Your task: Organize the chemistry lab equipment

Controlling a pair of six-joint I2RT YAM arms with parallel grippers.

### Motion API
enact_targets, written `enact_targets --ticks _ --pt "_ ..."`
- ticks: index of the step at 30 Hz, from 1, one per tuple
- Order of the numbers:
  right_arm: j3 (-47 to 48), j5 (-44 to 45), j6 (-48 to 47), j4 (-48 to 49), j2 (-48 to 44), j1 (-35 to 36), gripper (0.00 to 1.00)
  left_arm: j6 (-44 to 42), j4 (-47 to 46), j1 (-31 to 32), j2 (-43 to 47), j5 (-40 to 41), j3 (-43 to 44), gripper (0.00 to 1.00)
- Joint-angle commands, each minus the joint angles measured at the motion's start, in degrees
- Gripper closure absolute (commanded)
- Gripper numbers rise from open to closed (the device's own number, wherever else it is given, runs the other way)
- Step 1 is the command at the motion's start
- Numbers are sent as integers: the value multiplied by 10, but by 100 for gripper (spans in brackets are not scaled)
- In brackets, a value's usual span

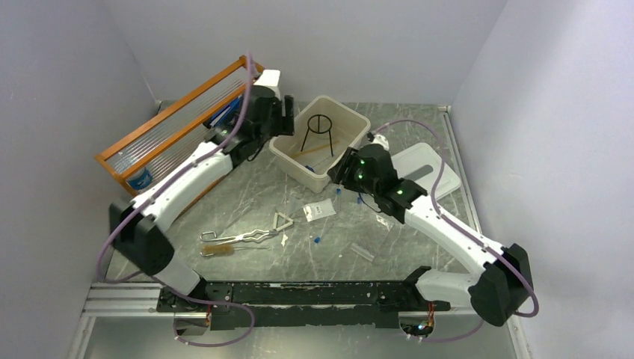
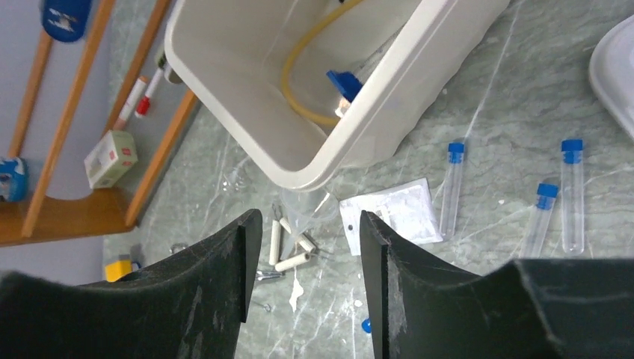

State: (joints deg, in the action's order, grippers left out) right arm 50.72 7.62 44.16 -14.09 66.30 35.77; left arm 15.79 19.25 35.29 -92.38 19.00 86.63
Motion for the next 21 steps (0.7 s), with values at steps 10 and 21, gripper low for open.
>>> enact_targets --ticks 10,21 --pt "147 111 75 -24 218 213 43 -12 131 2 255 73 -24 15" --pt "385 227 163 -80 500 318 46 -28 222 1 335 120 58 12"
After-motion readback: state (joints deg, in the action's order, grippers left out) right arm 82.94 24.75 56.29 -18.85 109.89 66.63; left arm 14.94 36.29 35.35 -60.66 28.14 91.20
